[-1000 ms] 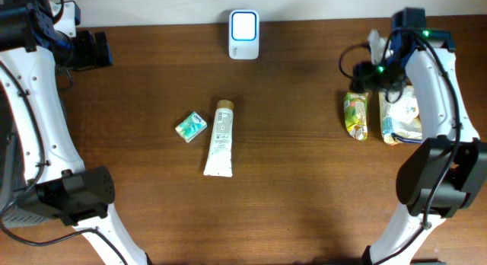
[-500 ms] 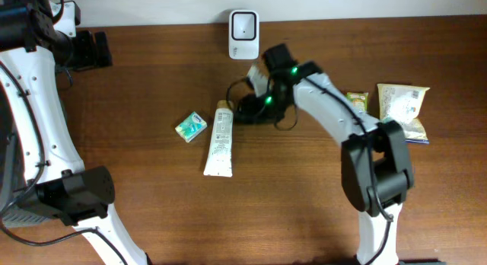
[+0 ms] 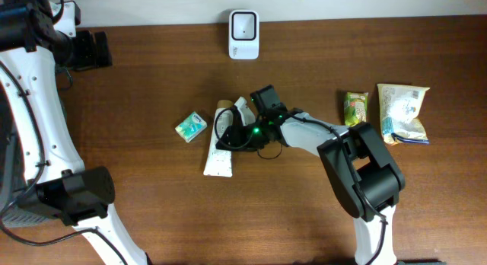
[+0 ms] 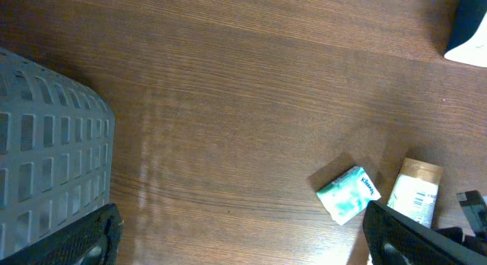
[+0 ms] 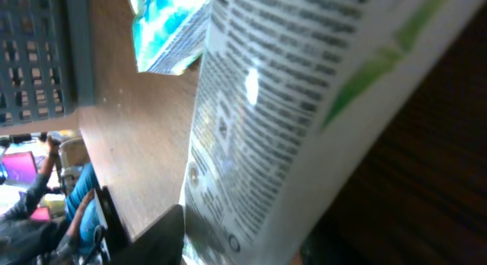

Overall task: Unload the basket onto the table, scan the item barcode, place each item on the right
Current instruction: 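Move the right gripper to the white tube and grasp it, then lift the white tube and hold it in front of the scanner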

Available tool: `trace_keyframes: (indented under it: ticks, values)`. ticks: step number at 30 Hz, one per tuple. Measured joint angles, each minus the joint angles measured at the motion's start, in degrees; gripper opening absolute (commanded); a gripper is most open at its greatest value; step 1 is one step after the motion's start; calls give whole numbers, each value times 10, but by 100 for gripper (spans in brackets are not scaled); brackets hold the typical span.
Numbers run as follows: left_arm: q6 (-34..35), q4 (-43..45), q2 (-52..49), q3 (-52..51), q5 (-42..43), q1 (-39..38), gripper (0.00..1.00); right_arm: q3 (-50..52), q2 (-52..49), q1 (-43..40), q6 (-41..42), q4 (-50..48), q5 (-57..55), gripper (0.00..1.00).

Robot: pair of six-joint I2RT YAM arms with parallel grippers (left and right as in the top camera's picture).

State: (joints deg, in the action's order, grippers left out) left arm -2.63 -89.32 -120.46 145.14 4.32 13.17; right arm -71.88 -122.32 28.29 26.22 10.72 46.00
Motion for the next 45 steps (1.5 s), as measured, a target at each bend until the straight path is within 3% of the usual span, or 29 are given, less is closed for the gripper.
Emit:
trace_keyframes:
  ticks: [2, 6, 11, 17, 23, 29, 45]
  values:
    - [0, 0, 0, 0, 0, 0, 99, 2, 0, 3, 9, -2, 0, 11]
    - [0, 0, 0, 0, 0, 0, 99, 2, 0, 3, 25, -7, 16, 4]
    - [0, 0, 0, 0, 0, 0, 99, 2, 12, 2, 8, 21, 10, 4]
    - [0, 0, 0, 0, 0, 0, 99, -31, 65, -2, -79, 183, -75, 4]
    - [0, 0, 0, 0, 0, 0, 99, -136, 108, -59, -163, 189, 101, 4]
    - [0, 0, 0, 0, 0, 0, 99, -176, 170, -121, -186, 189, 221, 4]
    - [0, 0, 0, 0, 0, 0, 99, -179, 242, -179, -174, 207, 274, 4]
